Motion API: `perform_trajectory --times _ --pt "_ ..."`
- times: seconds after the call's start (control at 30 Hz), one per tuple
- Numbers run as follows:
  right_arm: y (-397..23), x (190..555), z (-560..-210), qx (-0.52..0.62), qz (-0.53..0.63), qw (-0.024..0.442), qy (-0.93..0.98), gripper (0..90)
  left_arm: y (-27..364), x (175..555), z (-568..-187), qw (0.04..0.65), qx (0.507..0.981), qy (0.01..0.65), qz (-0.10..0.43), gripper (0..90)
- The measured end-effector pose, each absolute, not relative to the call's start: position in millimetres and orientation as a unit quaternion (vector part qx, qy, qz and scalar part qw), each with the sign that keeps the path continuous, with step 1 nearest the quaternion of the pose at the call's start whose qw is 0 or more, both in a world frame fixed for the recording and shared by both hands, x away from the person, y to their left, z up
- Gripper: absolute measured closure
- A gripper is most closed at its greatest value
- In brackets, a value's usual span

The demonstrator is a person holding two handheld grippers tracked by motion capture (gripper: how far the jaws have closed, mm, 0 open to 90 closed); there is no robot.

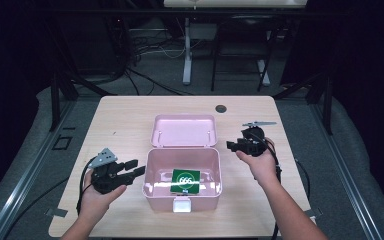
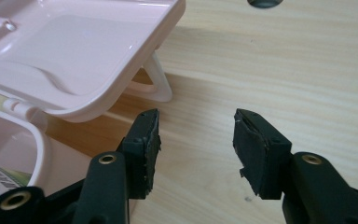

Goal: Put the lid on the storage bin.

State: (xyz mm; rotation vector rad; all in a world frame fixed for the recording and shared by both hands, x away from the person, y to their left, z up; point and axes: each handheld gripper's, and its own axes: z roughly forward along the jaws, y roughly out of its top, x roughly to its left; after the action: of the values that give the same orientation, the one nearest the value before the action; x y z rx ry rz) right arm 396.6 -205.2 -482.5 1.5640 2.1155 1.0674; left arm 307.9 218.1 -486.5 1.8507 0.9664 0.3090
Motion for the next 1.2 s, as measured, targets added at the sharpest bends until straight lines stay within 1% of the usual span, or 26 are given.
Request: perform_trajectory --times 0.07,0.1,0.17,0.23,0.37,0.43,0.53,0.63,0.77,0.9,1.0,1.1,1.17,1.2 --pt "-200.7 398.3 -474.9 0.542 0.36 0.157 0.743 49.2 218.5 310.3 -483.5 0.5 0.759 0.402 0.112 57.5" --pt "-200.7 398.3 -474.9 0.542 0.36 0.157 0.743 49.2 218.5 310.3 -483.5 0.5 0.759 0.402 0.112 57.4" --pt "-195.8 402.9 -463.1 0.542 0.363 0.151 0.743 50.2 217.2 312.1 -479.8 0.503 0.756 0.406 0.103 57.3" --pt "-192.7 406.3 -455.2 0.546 0.359 0.146 0.742 51.6 215.6 312.7 -478.5 0.499 0.756 0.412 0.104 55.7" --pt "-184.4 412.0 -441.9 0.548 0.356 0.147 0.742 52.9 210.8 311.3 -477.0 0.494 0.762 0.403 0.114 56.0" --pt "-179.8 415.5 -437.6 0.545 0.349 0.149 0.748 54.0 209.1 310.1 -479.4 0.493 0.767 0.396 0.11 53.7" --pt "-173.5 421.6 -434.0 0.543 0.339 0.15 0.754 54.8 206.8 308.5 -482.8 0.485 0.775 0.39 0.111 53.1" --pt "-168.4 427.6 -433.0 0.541 0.329 0.152 0.759 55.1 205.0 307.5 -484.9 0.483 0.779 0.385 0.105 54.7" --pt "-163.6 435.9 -435.3 0.539 0.313 0.15 0.768 54.4 203.9 306.9 -485.7 0.475 0.785 0.381 0.116 56.9" --pt "-160.4 440.7 -436.0 0.544 0.299 0.145 0.771 54.3 204.6 306.8 -486.8 0.472 0.784 0.385 0.118 56.8" --pt "-156.7 447.1 -436.3 0.555 0.291 0.129 0.768 59.4 205.0 306.4 -486.9 0.475 0.784 0.384 0.111 60.4" --pt "-154.2 452.4 -436.1 0.561 0.289 0.124 0.766 64.2 203.3 305.3 -486.8 0.476 0.784 0.383 0.112 64.0" --pt "-154.0 454.3 -435.8 0.564 0.283 0.118 0.767 65.7 203.0 305.0 -486.5 0.474 0.786 0.381 0.11 65.0" --pt "-152.3 458.4 -435.6 0.569 0.281 0.115 0.764 68.8 201.9 304.2 -486.3 0.472 0.788 0.379 0.114 67.0"
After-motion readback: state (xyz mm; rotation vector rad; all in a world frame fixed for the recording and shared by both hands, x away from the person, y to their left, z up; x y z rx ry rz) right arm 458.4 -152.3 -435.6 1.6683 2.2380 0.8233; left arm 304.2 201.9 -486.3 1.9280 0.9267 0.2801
